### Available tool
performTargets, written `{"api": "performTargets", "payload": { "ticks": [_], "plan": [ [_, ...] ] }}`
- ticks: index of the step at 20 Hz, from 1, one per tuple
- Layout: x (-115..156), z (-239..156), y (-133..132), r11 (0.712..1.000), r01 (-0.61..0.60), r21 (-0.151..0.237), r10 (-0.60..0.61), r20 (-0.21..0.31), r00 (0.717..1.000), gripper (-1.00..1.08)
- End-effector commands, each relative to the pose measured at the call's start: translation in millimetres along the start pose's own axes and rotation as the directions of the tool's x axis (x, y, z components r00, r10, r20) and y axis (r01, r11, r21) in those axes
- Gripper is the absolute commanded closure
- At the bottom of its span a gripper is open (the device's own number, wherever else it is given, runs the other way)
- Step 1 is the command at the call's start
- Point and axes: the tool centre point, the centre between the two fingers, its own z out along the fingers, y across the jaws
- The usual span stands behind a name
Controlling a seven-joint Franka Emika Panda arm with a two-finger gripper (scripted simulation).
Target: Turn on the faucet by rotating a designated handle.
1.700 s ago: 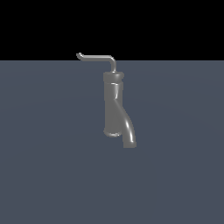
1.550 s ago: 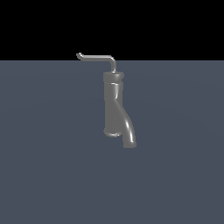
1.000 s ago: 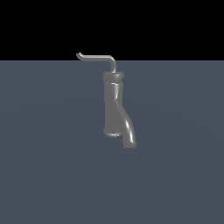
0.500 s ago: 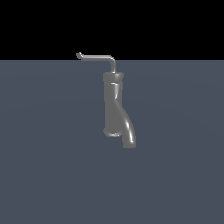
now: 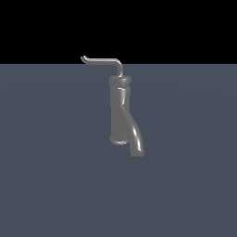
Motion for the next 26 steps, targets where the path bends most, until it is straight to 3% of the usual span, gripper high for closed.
{"api": "performTargets", "payload": {
  "ticks": [1,7,13,19,26],
  "plan": [
    [11,4,-6,0.998,-0.057,-0.007,0.057,-0.004,0.998,1.08],
    [37,14,-19,0.981,-0.191,-0.017,0.191,-0.015,0.981,1.08],
    [63,26,-34,0.947,-0.32,-0.02,0.319,-0.026,0.947,1.08],
    [87,41,-50,0.897,-0.441,-0.016,0.44,-0.034,0.897,1.08],
    [115,61,-69,0.821,-0.571,-0.003,0.571,-0.037,0.82,1.08]
  ]
}}
